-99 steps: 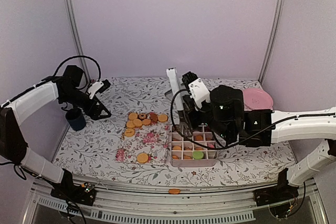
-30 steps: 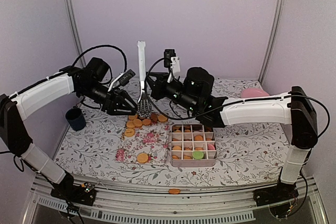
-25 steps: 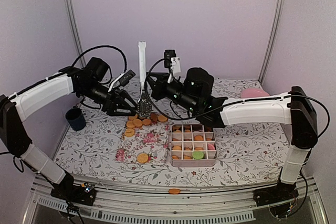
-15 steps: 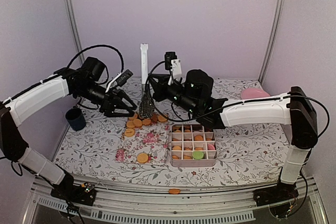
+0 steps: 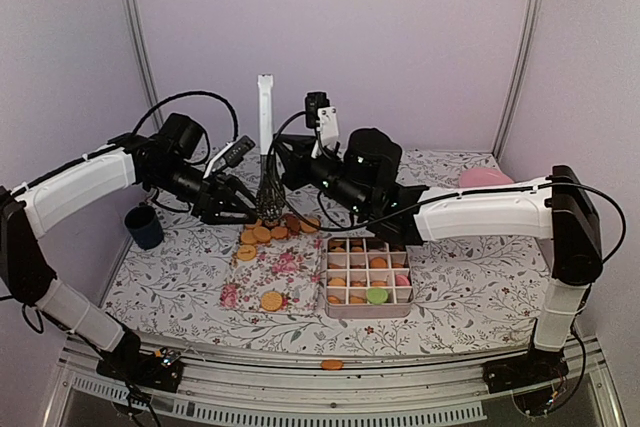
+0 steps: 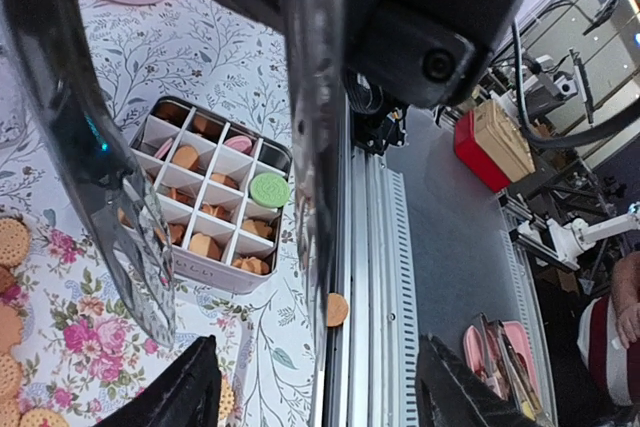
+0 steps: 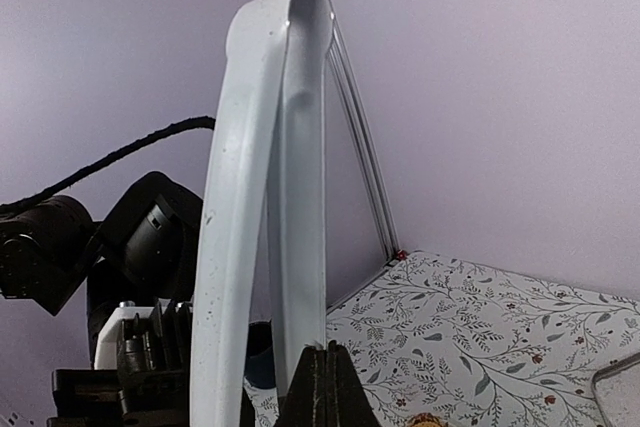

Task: Pack the cookies
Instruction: Pass from the right arm to the left

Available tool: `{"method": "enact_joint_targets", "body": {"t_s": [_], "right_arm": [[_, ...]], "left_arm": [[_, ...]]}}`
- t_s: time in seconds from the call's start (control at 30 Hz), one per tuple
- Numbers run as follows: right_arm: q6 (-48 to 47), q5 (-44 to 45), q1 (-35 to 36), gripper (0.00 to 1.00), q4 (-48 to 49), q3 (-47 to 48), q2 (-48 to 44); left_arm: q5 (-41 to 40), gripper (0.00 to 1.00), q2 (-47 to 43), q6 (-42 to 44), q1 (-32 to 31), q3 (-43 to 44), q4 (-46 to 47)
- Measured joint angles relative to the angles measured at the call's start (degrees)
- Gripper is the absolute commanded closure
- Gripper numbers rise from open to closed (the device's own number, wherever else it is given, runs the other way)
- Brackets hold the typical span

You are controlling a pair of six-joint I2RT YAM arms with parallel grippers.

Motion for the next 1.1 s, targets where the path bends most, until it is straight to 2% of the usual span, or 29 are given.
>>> {"method": "enact_joint_targets", "body": {"t_s": [0.33,0.4,0.47,0.87,1.1], "right_arm": [[-0.4,0.7,0.5,1.00,0.0,2.7,4.0],[-0.6,1.1,0.6,1.00,0.0,3.2,4.7],[-0.8,1.5,0.7,1.00,0.0,3.4,4.8],[-3.3,5.7,1.0,1.00,2.6,2.0,4.8],[-4.6,6.3,0.0,1.00,6.7,-1.8,4.1]], "left_arm": [[2.4,0.64,2.0,-1.0,0.0,0.3,0.4],[2.5,0.78,2.1,-1.2,0.0,0.3,0.3],[2.4,0.99,2.2,-0.9,0.0,0.3,0.5],[0.6,1.00,2.2,-0.8,0.4,0.3,0.9],[0.7,1.00,2.8,3.7,0.3,2.6,-6.6]]}}
